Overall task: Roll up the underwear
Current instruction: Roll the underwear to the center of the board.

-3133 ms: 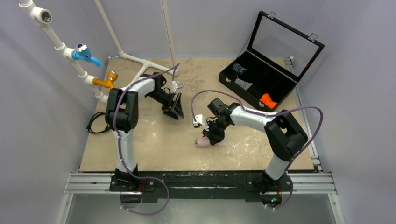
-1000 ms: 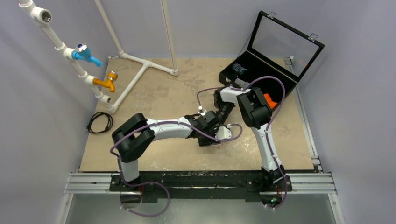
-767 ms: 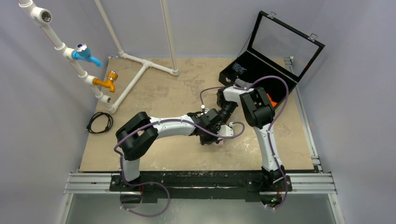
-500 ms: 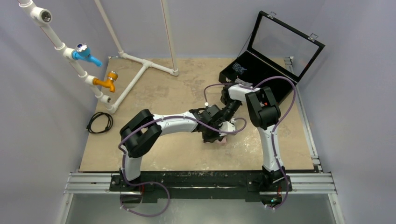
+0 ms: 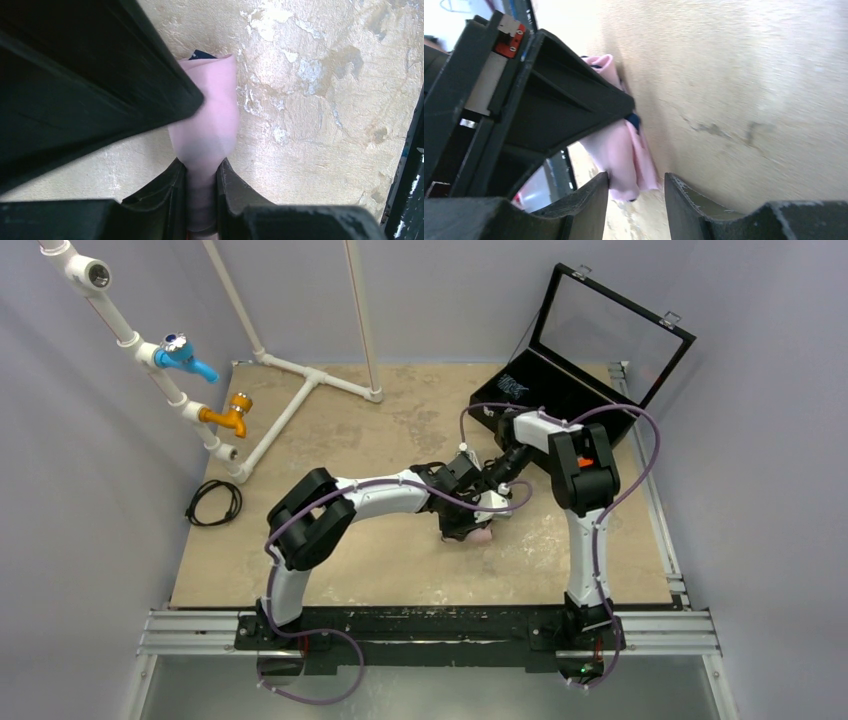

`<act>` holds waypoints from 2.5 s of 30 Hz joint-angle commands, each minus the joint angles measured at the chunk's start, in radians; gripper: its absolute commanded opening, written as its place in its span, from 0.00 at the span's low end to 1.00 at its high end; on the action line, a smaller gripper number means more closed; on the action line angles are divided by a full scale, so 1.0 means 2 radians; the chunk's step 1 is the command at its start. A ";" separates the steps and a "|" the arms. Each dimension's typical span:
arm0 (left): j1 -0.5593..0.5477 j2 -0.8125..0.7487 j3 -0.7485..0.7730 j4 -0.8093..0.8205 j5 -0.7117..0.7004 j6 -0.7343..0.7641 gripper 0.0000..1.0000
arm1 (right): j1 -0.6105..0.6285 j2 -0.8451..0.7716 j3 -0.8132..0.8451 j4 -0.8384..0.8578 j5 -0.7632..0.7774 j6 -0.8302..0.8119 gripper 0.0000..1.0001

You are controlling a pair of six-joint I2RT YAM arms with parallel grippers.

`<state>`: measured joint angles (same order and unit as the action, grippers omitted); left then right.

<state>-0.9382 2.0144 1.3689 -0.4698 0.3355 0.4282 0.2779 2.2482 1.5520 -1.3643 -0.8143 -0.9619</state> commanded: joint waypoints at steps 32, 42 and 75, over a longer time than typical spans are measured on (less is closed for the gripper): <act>0.076 0.218 0.184 -0.250 0.091 -0.004 0.00 | -0.166 -0.458 -0.292 0.267 0.020 -0.007 0.49; 0.078 0.238 0.209 -0.263 0.089 -0.004 0.00 | -0.024 -0.561 -0.377 0.369 0.125 0.050 0.51; 0.092 0.282 0.263 -0.325 0.128 0.007 0.00 | 0.210 -0.451 -0.421 0.531 0.301 0.083 0.55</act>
<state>-0.7498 2.4676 1.9495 -1.1969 0.8726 0.3733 0.6876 1.3376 0.7158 -0.3470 -0.2188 -0.8040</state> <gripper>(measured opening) 0.183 0.551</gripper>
